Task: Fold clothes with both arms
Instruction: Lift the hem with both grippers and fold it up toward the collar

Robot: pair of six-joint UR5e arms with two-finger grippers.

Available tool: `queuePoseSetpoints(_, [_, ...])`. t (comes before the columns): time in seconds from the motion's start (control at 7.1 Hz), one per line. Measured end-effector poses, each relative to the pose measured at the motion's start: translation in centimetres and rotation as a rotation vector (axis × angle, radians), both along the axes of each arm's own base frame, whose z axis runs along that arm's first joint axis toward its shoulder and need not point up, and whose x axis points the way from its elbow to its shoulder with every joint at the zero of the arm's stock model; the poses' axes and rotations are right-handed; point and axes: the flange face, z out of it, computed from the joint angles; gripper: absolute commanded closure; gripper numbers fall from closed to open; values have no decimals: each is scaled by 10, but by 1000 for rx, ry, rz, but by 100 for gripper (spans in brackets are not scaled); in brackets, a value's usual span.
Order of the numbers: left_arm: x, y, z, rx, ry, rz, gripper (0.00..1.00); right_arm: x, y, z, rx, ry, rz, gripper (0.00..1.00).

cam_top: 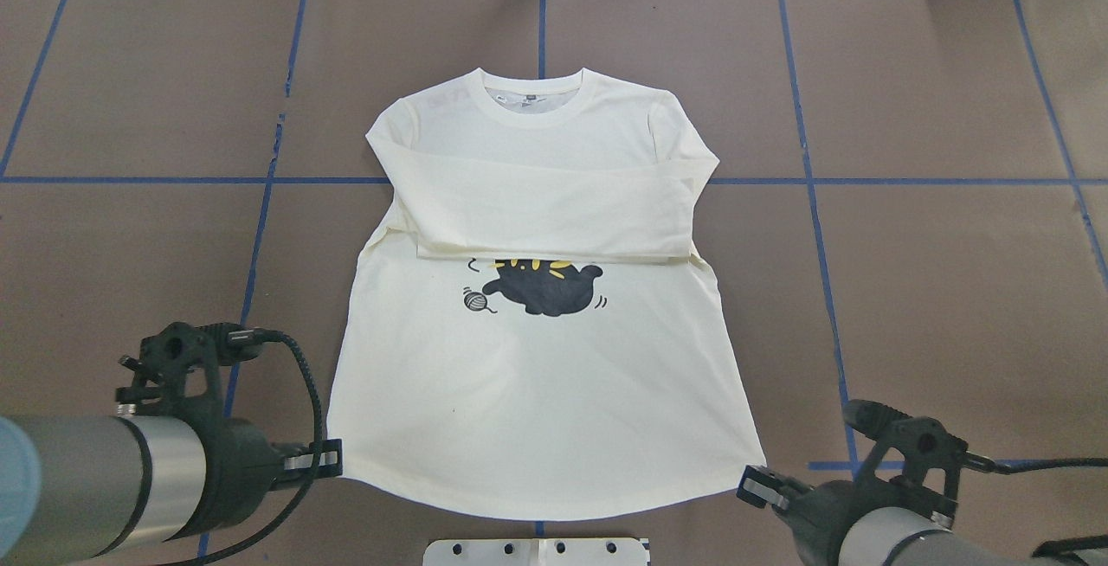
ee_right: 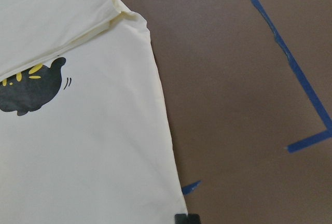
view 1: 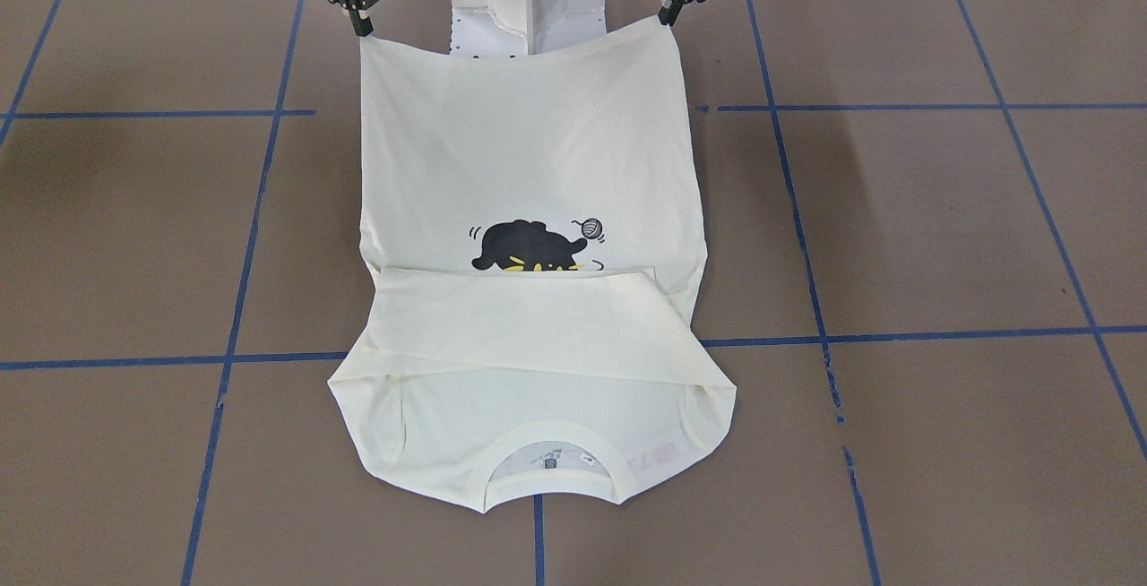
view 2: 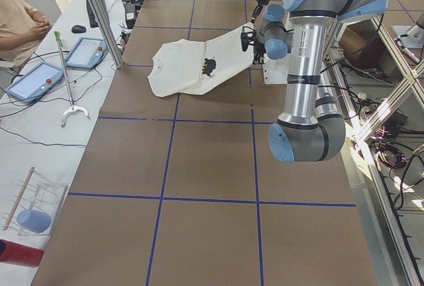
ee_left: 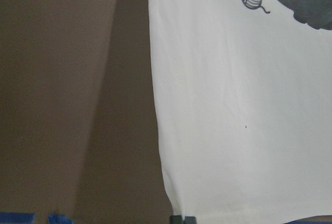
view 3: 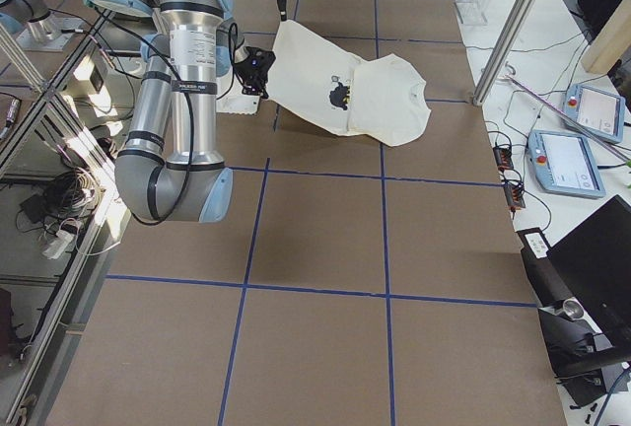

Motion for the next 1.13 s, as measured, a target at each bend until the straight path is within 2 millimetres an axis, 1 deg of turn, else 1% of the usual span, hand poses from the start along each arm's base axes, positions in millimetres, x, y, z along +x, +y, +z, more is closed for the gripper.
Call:
queuePoseSetpoints(0.14, [-22,9,-15,-6,13,23,100,24,7,-19,-4,-6,-32,100])
queuePoseSetpoints(0.28, [-31,10,-20,-8,13,26,100,37,2,-27,-3,-1,-30,100])
queuePoseSetpoints(0.42, [-31,1,-21,6,8,10,100,44,-14,-32,4,8,-17,100])
queuePoseSetpoints(0.56, [-29,-19,-26,56,3,-19,100,49,-38,-38,11,14,-2,100])
queuePoseSetpoints(0.7, [-30,-48,-31,124,-12,-55,100,50,-70,-41,15,31,24,100])
queuePoseSetpoints(0.85, [-33,-82,-32,183,-45,-100,100,47,-107,-44,27,57,49,100])
queuePoseSetpoints(0.99, [-34,-117,-30,229,-89,-135,100,35,-147,-46,41,92,75,100])
queuePoseSetpoints(1.13, [-29,-155,-27,262,-140,-157,100,16,-190,-45,46,142,103,100])
